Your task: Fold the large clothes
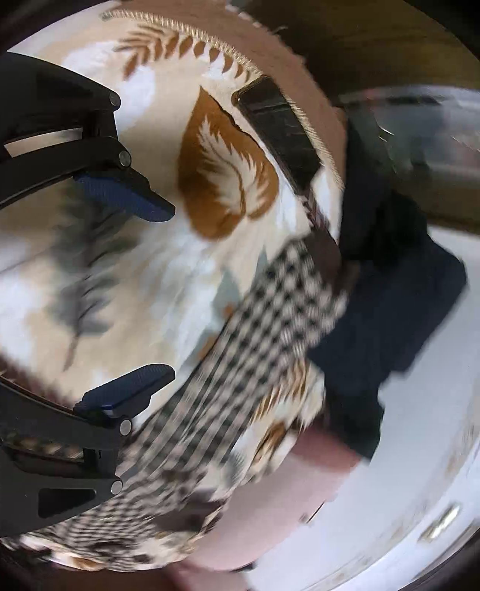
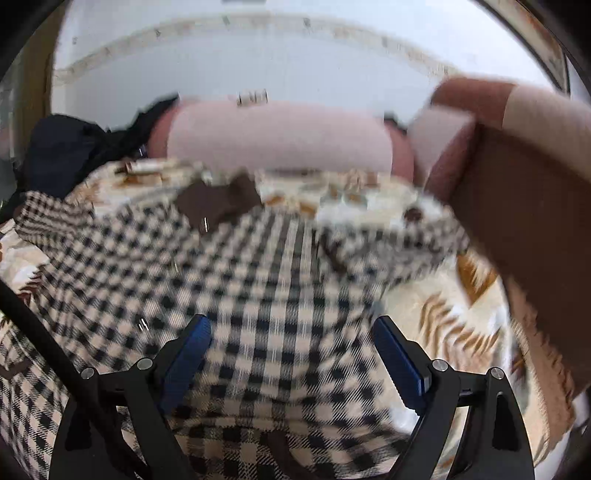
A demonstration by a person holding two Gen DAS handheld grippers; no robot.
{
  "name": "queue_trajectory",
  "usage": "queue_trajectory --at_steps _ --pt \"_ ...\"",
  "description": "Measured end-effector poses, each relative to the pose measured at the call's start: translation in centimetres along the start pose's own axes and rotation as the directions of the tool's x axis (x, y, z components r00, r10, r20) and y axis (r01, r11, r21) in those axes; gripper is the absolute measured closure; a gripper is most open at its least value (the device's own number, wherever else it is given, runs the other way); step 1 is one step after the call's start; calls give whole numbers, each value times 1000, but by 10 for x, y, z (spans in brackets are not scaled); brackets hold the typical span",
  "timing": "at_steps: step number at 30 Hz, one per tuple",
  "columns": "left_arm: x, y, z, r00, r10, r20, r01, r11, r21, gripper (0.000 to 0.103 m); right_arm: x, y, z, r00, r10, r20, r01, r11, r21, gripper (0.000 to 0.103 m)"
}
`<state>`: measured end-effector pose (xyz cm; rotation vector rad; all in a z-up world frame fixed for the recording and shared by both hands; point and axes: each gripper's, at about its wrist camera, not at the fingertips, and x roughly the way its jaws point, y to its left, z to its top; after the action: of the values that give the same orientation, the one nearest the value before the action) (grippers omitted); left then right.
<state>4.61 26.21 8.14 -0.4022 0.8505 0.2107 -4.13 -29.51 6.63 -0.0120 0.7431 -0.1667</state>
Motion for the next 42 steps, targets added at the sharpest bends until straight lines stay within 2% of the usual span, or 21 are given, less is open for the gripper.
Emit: queue_trajectory --at_steps 2,9,12,14,18,20,21,23,24,25,27,29,31,33,35,36,37,38,39,42 --pt "23 18 16 1000 -14 0 14 998 -63 24 10 1 2 999 30 -14 -29 999 18 10" --pt "96 45 69 999 -46 0 45 979 -200 24 35 6 -5 999 -13 -51 14 1000 3 10" --pt "123 54 81 998 -55 1 54 962 -266 24 43 7 -8 997 -35 -71 35 999 6 10" --pt "130 53 88 999 -24 38 33 964 -265 24 48 9 -11 996 -49 -79 49 999 5 10" --pt "143 50 103 999 18 46 -6 965 -263 26 57 15 -15 992 -67 -103 67 998 -4 10" --pt "143 50 106 999 -25 33 32 967 -252 78 62 18 -16 990 -86 -114 84 996 -21 10" --pt "146 55 109 999 -32 -26 24 966 -257 99 64 20 -17 989 -91 -117 88 996 -29 10" --pt "136 71 111 1000 -28 -1 26 945 -327 101 65 22 -18 988 -97 -117 92 995 -44 10" --pt "122 85 113 997 66 37 -47 924 -378 103 65 22 -19 988 -100 -114 96 994 -47 10" --pt "108 93 115 981 186 64 -145 905 -400 103 63 22 -19 989 -102 -109 97 994 -48 10" --pt "90 106 116 957 269 111 -202 888 -414 103 60 22 -19 990 -104 -99 100 994 -49 10" --pt "82 116 116 967 226 116 -159 895 -416 103 57 21 -20 990 -105 -93 101 994 -49 10" --pt "79 120 114 984 130 124 -68 909 -412 103 55 19 -22 991 -94 -97 91 995 -41 10" --pt "80 118 110 990 74 121 -18 911 -412 102 53 18 -23 991 -83 -101 80 996 -35 10" --pt "89 107 106 994 8 107 36 915 -403 98 51 19 -24 992 -79 -94 75 996 -43 10" --pt "96 100 104 996 -21 85 52 918 -392 86 50 21 -24 993 -79 -92 75 996 -48 10" --pt "102 94 102 996 -47 71 71 921 -382 68 49 22 -24 993 -80 -89 75 995 -58 10" --pt "106 88 101 996 -60 72 83 924 -374 58 49 23 -25 993 -81 -89 75 995 -64 10" --pt "111 83 99 995 -66 80 91 927 -363 45 50 25 -25 993 -80 -91 74 995 -68 10" --pt "129 74 103 992 -105 63 121 929 -351 39 52 30 -26 992 -80 -96 72 994 -79 10"
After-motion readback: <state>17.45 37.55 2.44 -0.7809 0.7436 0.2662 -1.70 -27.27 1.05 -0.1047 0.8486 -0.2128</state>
